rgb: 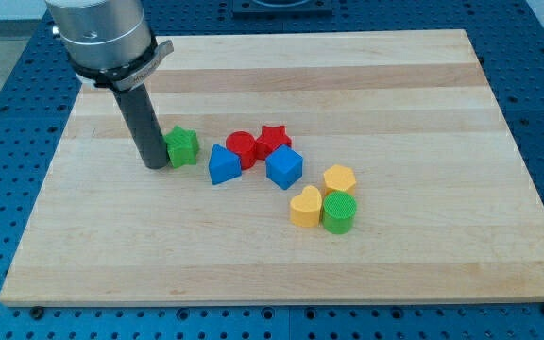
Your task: Move green circle along with yellow heart closer to blue triangle
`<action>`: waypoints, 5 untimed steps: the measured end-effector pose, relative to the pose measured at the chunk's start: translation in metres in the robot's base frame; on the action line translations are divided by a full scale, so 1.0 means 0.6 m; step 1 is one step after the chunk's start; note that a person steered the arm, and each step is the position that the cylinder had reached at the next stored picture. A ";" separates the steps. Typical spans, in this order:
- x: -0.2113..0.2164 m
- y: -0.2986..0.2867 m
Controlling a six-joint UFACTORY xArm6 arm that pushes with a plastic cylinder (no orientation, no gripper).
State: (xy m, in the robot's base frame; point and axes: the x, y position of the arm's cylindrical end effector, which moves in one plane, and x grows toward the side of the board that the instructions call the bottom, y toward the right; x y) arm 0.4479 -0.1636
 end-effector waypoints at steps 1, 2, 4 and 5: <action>0.026 -0.006; 0.086 0.009; 0.187 0.195; 0.219 0.306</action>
State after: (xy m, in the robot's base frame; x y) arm 0.5795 0.0201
